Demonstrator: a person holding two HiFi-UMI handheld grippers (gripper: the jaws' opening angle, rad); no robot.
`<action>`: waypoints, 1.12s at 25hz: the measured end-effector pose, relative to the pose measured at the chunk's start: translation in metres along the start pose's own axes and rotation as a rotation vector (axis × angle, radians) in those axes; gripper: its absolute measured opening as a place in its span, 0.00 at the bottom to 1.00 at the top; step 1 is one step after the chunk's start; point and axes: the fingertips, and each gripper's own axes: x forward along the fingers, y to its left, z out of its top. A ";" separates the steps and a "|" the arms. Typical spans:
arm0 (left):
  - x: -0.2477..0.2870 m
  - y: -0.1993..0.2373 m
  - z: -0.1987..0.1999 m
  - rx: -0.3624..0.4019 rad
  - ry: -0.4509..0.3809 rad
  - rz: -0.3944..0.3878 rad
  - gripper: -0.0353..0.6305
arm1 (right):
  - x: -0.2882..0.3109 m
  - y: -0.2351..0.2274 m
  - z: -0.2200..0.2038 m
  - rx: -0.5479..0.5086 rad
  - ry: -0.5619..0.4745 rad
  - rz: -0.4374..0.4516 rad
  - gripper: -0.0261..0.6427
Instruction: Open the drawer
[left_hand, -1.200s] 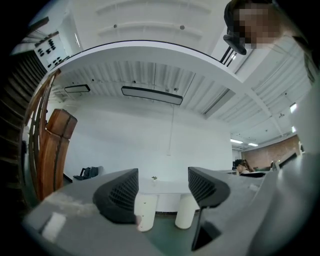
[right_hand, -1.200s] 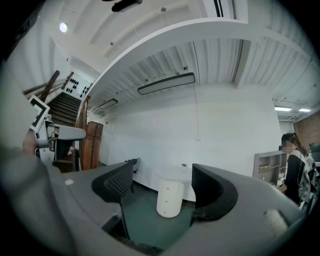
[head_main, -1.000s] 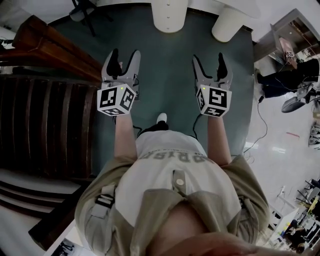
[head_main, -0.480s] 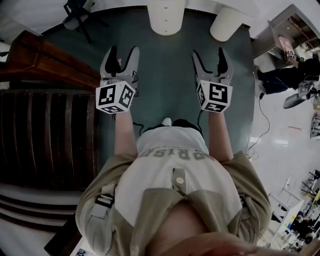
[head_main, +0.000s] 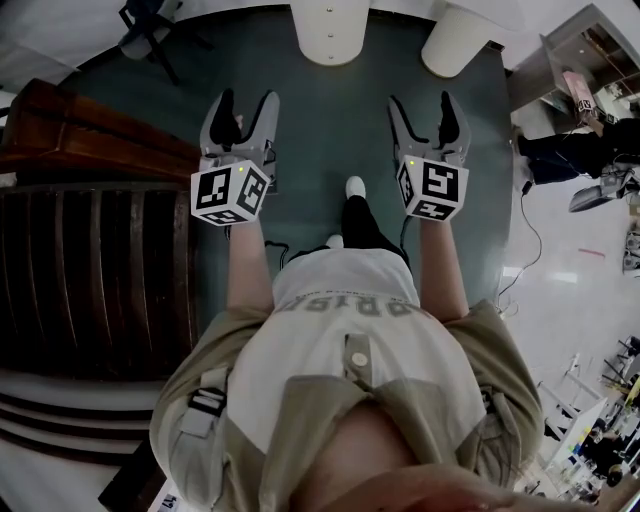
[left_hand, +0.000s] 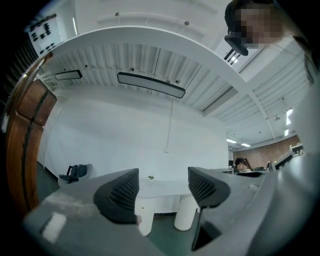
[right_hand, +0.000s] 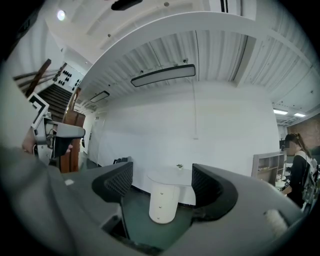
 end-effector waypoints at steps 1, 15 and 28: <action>0.006 0.002 -0.001 -0.002 -0.001 0.005 0.53 | 0.007 -0.003 -0.002 -0.001 0.002 0.005 0.58; 0.155 0.023 -0.021 0.000 -0.001 0.040 0.53 | 0.153 -0.050 -0.020 -0.080 0.033 0.068 0.58; 0.229 0.031 -0.032 0.026 0.024 0.101 0.53 | 0.244 -0.087 -0.034 -0.013 0.053 0.120 0.58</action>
